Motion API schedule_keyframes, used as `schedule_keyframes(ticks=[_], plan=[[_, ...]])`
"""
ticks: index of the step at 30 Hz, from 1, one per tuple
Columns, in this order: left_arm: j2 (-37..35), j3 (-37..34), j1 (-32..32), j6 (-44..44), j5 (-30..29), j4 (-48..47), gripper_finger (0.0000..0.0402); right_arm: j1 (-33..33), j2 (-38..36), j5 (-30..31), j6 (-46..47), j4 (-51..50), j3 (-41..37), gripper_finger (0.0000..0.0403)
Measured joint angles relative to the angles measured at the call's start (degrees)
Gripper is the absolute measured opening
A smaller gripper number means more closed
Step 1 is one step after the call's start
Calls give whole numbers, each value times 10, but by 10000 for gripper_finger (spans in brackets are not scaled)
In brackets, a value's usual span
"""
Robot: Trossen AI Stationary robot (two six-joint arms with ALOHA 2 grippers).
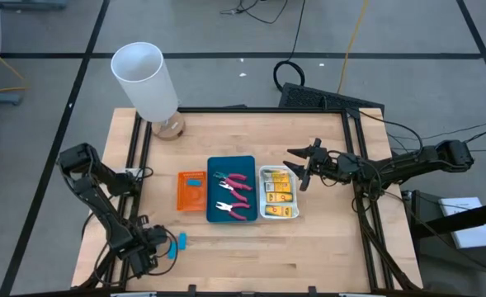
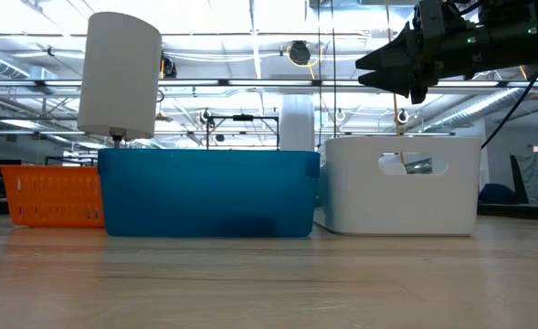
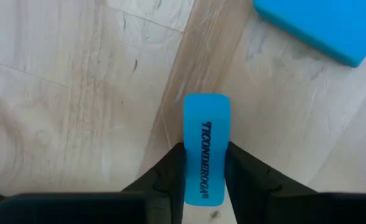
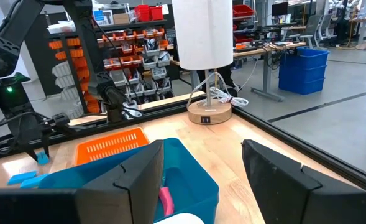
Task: Pick & Place School Supplies
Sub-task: Put the blue eraser into the orange bin
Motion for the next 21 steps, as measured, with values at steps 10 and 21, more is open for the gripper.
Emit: schedule_keyframes(ticks=[10,21], plan=[[0,0,2,-13,-8,1,98,0,0,0,0,0,0,210],[-44,-2,7,-27,-89,30,96,0,0,0,2,0,0,210]])
